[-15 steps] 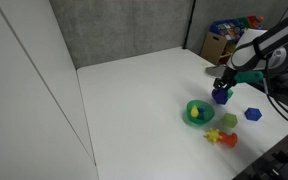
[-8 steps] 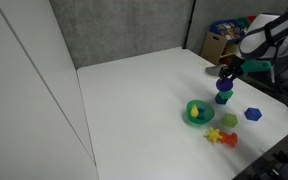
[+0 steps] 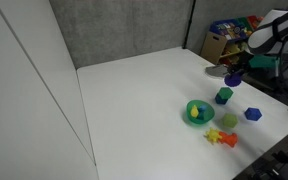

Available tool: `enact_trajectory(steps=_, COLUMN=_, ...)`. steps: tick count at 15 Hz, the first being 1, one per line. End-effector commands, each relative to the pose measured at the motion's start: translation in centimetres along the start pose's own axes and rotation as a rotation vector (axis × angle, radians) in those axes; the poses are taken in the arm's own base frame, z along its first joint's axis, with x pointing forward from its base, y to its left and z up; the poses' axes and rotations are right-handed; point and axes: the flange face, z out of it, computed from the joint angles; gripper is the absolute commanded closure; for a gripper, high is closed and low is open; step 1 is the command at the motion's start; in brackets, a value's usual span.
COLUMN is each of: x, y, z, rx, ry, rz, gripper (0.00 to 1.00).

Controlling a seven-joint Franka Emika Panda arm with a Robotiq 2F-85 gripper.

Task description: Put the dark green bowl on the dark blue block then place the ball on top of them

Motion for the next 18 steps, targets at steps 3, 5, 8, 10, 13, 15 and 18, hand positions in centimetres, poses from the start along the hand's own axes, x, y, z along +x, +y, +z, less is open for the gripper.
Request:
enact_trajectory(steps=3, x=1.5, y=1.1, z=0.8, rx=-0.006, ry=-0.001, rz=0.017, gripper=0.64)
enact_trajectory(steps=5, x=1.7, y=1.5, z=1.3, rx=-0.01, ry=-0.006, rz=0.021, gripper=0.64)
enact_trajectory(steps=8, x=1.9, y=1.8, z=2.1, rx=-0.014, ry=-0.014, rz=0.024, gripper=0.64)
enact_trajectory(steps=10, x=1.9, y=1.8, z=2.6, rx=-0.014, ry=-0.019, rz=0.023, gripper=0.64)
enact_trajectory(steps=13, x=1.7, y=1.7, z=3.4, rx=-0.016, ry=-0.027, rz=0.016, gripper=0.64)
enact_trajectory(steps=15, x=1.8, y=1.5, z=3.7, rx=-0.016, ry=-0.031, rz=0.012, gripper=0.64)
enact_trajectory(steps=18, x=2.0, y=1.4, z=3.9, rx=-0.02, ry=-0.025, rz=0.006, gripper=0.64)
